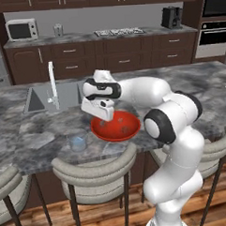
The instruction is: There are four ice cubes in the ice bowl. Place two ice cubes in each glass of water.
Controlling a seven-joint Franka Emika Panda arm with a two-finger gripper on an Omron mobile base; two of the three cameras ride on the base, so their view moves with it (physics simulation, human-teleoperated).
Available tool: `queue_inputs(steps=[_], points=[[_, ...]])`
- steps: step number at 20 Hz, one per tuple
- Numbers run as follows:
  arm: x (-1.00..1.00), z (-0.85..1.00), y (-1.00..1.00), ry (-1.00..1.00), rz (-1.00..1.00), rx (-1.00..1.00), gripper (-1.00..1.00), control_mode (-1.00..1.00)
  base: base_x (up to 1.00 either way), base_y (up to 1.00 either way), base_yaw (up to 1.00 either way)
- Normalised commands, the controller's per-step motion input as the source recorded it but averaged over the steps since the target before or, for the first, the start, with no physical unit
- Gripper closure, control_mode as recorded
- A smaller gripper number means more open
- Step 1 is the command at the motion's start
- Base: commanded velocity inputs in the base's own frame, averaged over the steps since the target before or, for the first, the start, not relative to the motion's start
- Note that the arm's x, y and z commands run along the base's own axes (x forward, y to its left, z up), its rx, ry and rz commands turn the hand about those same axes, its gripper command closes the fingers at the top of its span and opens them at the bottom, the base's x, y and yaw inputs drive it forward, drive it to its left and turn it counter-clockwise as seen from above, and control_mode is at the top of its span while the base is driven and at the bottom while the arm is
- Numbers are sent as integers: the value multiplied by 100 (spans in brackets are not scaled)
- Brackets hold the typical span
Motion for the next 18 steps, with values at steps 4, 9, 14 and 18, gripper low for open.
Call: queue_inputs(steps=[4,9,14,18], points=[[4,-14,-82,0,1,-2,-100,-100,0,0,0],[36,-22,-41,3,0,0,-100,-100,0,0,0],[50,-23,-24,2,0,0,-100,-100,0,0,0],[45,-7,0,0,0,0,-100,-100,0,0,0]])
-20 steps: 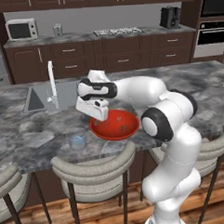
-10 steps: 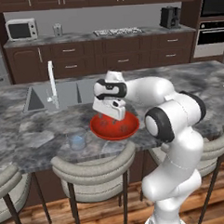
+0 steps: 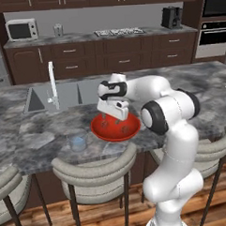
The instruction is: There are four ice cubes in the ice bowl. Place two ice cubes in each glass of water.
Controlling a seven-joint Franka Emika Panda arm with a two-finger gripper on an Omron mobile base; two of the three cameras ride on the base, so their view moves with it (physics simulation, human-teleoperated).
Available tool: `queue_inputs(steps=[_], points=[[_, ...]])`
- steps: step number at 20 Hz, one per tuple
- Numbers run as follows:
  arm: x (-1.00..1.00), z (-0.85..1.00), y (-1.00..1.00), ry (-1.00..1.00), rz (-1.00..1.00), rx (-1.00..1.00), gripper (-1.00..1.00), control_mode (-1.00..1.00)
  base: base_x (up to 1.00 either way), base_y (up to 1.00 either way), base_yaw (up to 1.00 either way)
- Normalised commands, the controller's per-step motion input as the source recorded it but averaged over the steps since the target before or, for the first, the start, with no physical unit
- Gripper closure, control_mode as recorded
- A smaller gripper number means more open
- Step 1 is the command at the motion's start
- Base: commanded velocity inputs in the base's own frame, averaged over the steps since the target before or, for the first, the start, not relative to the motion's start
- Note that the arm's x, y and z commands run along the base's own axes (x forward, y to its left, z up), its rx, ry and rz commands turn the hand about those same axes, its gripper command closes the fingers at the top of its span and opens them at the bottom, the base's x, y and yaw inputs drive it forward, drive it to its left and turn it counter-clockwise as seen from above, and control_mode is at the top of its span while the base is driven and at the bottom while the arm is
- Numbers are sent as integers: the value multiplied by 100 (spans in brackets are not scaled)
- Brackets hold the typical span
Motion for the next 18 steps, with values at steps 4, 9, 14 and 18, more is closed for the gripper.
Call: queue_inputs(steps=[4,9,14,18], points=[[23,-26,1,3,0,0,-100,-100,0,0,0],[48,-26,22,5,0,0,-100,-100,0,0,0],[41,-18,1,8,0,0,-100,-100,0,0,0],[32,-9,2,8,0,0,-100,-100,0,0,0]])
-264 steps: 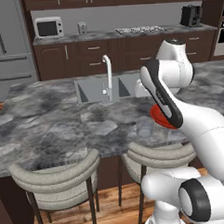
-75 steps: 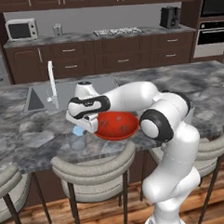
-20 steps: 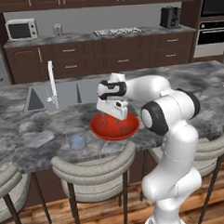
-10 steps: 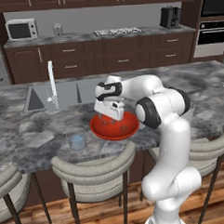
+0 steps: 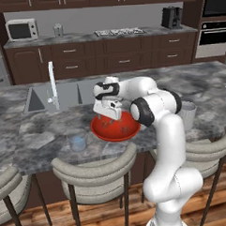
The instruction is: There are four ice cubes in the ice bowl. Place two ice cubes in each glass of water.
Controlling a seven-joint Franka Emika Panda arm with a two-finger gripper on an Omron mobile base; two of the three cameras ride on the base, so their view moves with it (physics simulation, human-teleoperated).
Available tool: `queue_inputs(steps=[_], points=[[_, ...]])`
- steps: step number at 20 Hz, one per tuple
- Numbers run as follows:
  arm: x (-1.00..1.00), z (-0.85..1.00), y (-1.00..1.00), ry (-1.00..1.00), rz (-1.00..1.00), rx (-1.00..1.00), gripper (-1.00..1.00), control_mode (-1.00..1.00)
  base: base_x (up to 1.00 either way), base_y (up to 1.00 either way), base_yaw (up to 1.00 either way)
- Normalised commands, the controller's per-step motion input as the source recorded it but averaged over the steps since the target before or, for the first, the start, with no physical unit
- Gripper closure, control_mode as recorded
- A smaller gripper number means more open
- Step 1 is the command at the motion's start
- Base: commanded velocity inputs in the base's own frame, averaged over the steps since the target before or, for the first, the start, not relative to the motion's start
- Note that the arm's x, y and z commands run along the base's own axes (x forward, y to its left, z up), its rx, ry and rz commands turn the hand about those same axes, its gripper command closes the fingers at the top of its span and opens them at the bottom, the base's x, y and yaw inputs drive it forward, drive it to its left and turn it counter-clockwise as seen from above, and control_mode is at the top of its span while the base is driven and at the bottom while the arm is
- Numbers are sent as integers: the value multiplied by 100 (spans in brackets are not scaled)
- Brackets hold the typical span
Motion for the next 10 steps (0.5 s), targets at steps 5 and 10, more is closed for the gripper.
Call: queue_inputs(steps=[5,10], points=[[3,-18,14,9,0,0,-100,-100,0,0,0],[0,-33,8,8,0,0,-100,-100,0,0,0]])
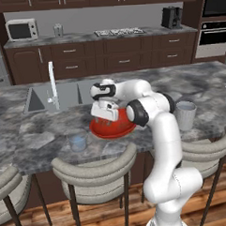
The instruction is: There are four ice cubes in the ice bowl. Place two ice cubes in each glass of water.
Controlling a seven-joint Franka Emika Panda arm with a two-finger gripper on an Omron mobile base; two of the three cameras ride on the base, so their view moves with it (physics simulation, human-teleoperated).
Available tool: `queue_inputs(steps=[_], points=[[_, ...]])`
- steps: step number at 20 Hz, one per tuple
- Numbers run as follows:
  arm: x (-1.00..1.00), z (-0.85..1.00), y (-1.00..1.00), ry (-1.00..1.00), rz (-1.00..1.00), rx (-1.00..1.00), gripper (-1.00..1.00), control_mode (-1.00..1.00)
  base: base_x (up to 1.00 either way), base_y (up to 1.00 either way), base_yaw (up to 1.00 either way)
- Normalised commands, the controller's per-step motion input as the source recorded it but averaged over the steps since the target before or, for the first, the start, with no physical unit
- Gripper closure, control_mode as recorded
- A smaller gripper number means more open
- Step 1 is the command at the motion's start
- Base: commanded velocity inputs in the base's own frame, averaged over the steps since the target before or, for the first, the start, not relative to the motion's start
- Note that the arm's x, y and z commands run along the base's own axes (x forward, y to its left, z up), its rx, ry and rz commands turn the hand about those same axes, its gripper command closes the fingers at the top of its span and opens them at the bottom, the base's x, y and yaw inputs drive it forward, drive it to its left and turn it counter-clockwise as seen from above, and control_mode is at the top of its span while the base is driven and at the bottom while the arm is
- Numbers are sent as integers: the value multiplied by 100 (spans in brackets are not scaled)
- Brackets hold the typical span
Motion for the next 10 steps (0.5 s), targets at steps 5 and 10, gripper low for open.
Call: queue_inputs(steps=[5,10], points=[[-1,-15,-2,0,0,0,-100,-100,0,0,0],[-11,-13,-5,0,0,0,100,-100,0,0,0]])
